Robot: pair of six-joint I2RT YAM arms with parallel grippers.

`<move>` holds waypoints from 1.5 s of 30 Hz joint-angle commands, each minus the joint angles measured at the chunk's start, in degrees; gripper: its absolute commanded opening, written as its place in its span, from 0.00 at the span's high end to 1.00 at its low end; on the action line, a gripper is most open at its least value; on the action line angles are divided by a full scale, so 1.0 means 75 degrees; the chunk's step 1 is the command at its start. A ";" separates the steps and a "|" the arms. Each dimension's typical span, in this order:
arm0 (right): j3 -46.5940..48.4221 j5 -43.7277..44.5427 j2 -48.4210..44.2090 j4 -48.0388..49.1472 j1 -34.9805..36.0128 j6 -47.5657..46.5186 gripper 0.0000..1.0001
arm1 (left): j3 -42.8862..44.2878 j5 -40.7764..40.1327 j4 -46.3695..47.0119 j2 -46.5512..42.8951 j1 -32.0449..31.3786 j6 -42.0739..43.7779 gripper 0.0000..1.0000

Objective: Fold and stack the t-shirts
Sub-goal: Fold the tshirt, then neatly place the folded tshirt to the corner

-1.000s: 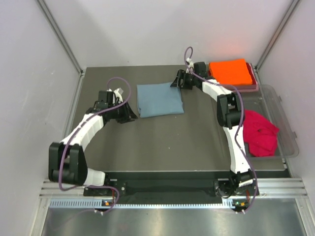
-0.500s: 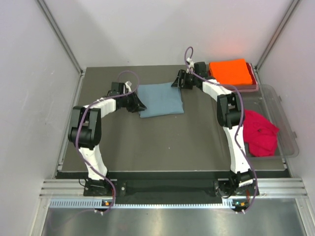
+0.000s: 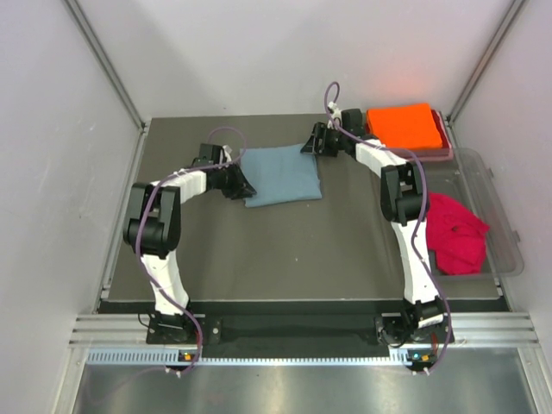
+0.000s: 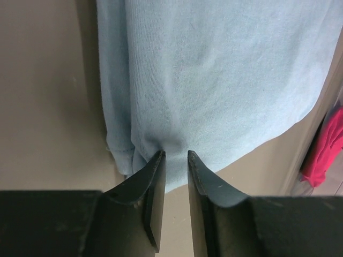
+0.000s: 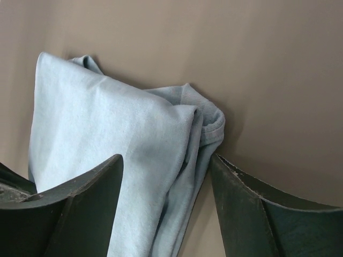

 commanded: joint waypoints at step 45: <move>-0.0539 0.1787 -0.3067 -0.0914 -0.0017 -0.2590 1.00 | -0.1279 0.0282 -0.2350 -0.3710 0.0098 0.2127 0.68</move>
